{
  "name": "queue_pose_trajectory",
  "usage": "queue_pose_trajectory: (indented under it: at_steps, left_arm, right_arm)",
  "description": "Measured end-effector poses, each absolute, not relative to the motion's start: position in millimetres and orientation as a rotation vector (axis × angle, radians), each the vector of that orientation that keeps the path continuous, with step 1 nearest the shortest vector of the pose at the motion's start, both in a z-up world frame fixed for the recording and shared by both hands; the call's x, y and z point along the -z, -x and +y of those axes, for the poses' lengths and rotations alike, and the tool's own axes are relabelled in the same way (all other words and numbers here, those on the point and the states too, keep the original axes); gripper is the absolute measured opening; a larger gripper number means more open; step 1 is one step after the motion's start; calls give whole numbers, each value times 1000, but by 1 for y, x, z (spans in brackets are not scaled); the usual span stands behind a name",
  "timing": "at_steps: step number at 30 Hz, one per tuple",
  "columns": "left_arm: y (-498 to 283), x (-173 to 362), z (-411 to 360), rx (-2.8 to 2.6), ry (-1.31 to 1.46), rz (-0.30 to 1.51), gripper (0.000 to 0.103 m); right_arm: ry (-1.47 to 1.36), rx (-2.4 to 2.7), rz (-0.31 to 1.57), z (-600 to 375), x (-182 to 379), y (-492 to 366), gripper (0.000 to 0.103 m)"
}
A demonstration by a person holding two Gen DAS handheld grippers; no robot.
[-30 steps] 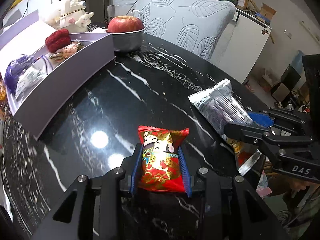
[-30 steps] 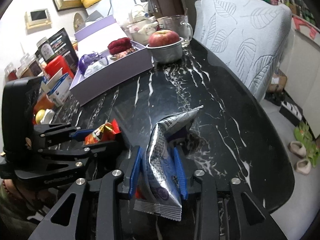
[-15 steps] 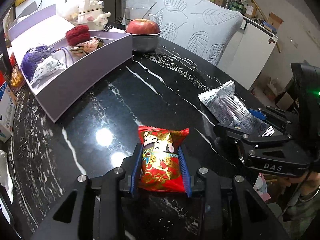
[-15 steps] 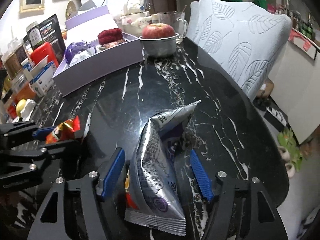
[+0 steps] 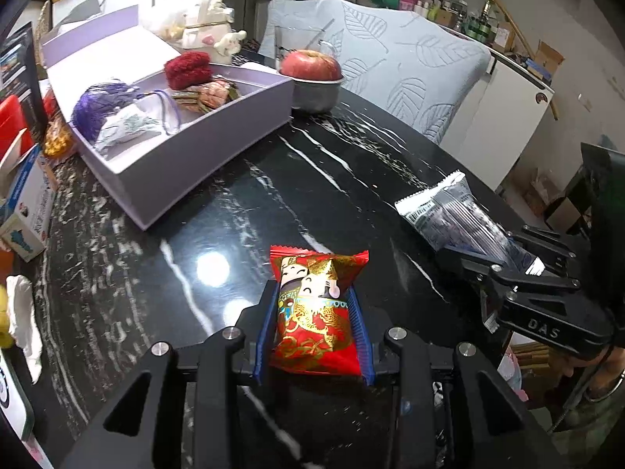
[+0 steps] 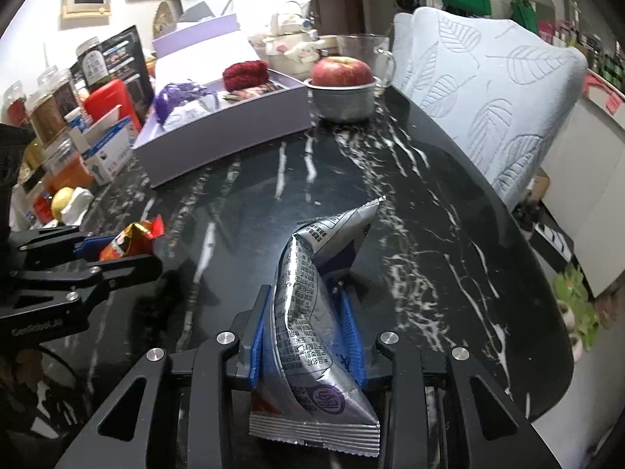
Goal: Organize soft objects
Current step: 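Lift and carry the red packet and silver foil bag to the lavender box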
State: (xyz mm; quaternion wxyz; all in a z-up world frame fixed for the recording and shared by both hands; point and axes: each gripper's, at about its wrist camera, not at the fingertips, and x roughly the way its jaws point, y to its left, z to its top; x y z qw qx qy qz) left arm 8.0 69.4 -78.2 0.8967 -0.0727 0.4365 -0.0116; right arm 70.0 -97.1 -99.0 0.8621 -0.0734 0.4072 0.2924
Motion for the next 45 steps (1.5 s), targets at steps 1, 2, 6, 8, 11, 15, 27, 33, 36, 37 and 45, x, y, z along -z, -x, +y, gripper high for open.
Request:
queue_pose_trajectory:
  at_steps: [1, 2, 6, 8, 11, 15, 27, 33, 36, 37, 45]
  left_arm:
    - [-6, 77, 72, 19, 154, 900, 35]
    - [-4, 75, 74, 15, 158, 895, 35]
    - [8, 65, 87, -14, 179, 880, 35]
    - [13, 60, 93, -27, 188, 867, 35]
    - [20, 48, 101, -60, 183, 834, 35]
    - [31, 33, 112, -98, 180, 793, 35]
    - [38, -15, 134, -164, 131, 665, 35]
    - [31, -38, 137, -169, 95, 608, 35]
    - [25, -49, 139, -160, 94, 577, 35]
    - [23, -52, 139, -161, 90, 570, 35]
    - [-4, -72, 148, -161, 69, 516, 35]
  right_arm:
    - [150, -625, 853, -95, 97, -68, 33]
    - [147, -637, 853, -93, 96, -66, 33]
    - [145, -696, 848, -81, 90, -53, 33]
    - [144, -732, 843, -73, 86, -46, 33]
    - [143, -781, 836, -60, 79, -39, 33]
    - [154, -834, 812, -45, 69, -31, 33]
    - [174, -932, 700, -15, 25, -24, 33]
    - [172, -958, 631, -10, -3, -30, 33]
    - [174, -969, 594, -8, -17, -36, 33]
    - [177, -973, 581, -6, -21, -38, 33]
    - [176, -1008, 507, 4, -54, -63, 34]
